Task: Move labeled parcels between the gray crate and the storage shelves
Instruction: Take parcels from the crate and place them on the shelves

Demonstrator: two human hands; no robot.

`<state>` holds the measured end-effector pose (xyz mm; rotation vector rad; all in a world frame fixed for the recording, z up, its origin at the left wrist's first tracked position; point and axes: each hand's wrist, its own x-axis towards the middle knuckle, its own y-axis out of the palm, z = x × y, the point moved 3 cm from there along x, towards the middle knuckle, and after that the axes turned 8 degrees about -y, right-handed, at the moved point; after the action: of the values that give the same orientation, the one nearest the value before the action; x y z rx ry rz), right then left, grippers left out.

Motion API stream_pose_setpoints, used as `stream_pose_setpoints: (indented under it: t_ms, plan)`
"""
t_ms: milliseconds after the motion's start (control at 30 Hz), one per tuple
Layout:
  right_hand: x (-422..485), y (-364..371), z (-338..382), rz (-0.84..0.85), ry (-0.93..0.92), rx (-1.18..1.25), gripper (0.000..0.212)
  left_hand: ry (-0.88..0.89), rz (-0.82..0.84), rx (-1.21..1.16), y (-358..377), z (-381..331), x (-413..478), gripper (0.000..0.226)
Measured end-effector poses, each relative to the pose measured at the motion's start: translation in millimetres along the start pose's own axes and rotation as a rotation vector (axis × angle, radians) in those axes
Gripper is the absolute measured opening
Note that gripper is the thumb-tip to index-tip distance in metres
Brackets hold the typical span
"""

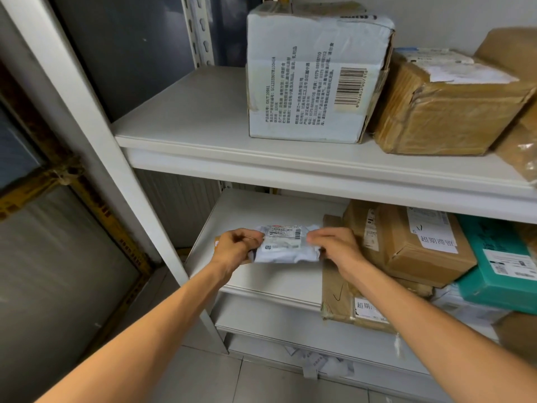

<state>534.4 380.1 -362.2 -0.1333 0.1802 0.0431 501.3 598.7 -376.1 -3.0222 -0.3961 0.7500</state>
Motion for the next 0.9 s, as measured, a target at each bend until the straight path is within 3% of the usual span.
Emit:
stream_pose_setpoints:
  t_ms: [167,300,400,567,700,900]
  plan:
    - [6,26,2,0.046,-0.063,-0.086,0.045,0.086,-0.132,0.091,-16,1,-4,0.027]
    - [33,60,2,0.114,-0.145,-0.166,0.054,0.195,-0.272,0.321,-40,-7,8,0.024]
    - [52,90,-12,0.143,-0.141,-0.194,0.053,0.173,-0.373,0.415,-60,-1,27,0.026]
    - [55,114,-46,0.147,-0.040,-0.223,0.049,0.078,-0.406,0.509,-79,29,43,0.024]
    - [57,111,-46,0.155,-0.040,-0.230,0.048,0.063,-0.401,0.527,-82,29,47,0.024]
    - [42,80,-21,0.112,-0.071,-0.319,0.044,0.093,-0.476,0.835,-69,11,32,0.019]
